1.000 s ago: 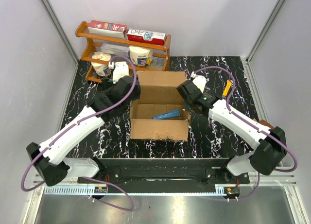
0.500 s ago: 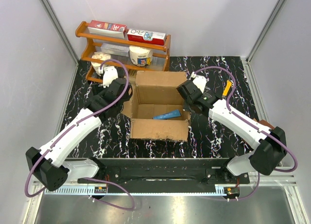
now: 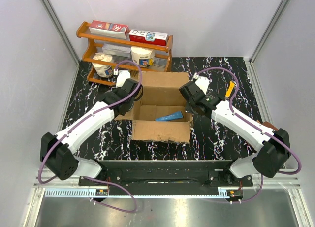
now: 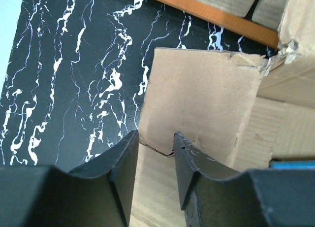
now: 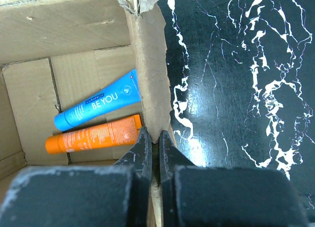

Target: Unpack the express box

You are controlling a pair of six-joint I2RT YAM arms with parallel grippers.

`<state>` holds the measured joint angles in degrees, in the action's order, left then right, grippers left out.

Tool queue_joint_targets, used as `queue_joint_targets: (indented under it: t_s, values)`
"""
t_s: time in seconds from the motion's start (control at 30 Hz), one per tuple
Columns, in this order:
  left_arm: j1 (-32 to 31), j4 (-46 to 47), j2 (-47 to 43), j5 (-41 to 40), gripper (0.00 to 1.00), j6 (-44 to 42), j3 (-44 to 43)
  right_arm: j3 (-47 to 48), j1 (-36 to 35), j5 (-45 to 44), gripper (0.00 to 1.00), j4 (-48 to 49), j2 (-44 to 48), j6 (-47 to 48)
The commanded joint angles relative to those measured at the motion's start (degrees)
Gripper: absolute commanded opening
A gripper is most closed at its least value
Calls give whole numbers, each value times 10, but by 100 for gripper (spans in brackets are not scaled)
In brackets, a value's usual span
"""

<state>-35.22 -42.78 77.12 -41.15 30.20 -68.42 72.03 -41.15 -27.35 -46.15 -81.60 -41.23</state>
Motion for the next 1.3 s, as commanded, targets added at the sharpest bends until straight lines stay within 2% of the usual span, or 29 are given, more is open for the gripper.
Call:
queue_joint_targets:
  t_s: [0.0, 0.03, 0.17, 0.2, 0.3, 0.63, 0.83, 0.93, 1.0, 1.07, 1.17, 1.2, 1.27]
  values:
    - [2, -1, 21, 33, 38, 7, -34, 26, -3, 18, 2, 16, 2, -15]
    - [2, 4, 20, 47, 38, 7, -32, 26, -3, 18, 3, 16, 1, -15]
    - [4, 40, -4, 85, 55, 3, -23, 29, -3, 18, 3, 16, 0, -12]
    - [5, 52, -9, 91, 67, 5, -22, 30, -3, 19, 3, 16, -2, -10]
    - [12, 55, -27, 92, 78, 36, -21, 35, -3, 19, 4, 16, -4, -6]
    - [24, 86, -27, 175, 83, 50, -3, 40, -3, 25, 6, 15, -12, -1]
    - [26, 92, -8, 188, 84, 47, 9, 39, -3, 28, 7, 16, -13, 0]
    - [28, 95, 10, 219, 80, 36, 9, 41, -3, 32, 10, 14, -10, 8]
    - [29, 95, 28, 243, 70, 31, 9, 44, -3, 33, 15, 14, -7, 19]
    - [29, 92, 43, 253, 65, 29, 7, 50, -3, 33, 20, 16, 0, 31]
    - [29, 90, 54, 262, 52, 27, 1, 58, -3, 40, 26, 14, 7, 51]
    - [29, 89, 56, 262, 43, 26, -3, 59, -3, 43, 30, 13, 8, 57]
    - [30, 87, 56, 260, 35, 22, -8, 67, -3, 50, 42, 9, 17, 67]
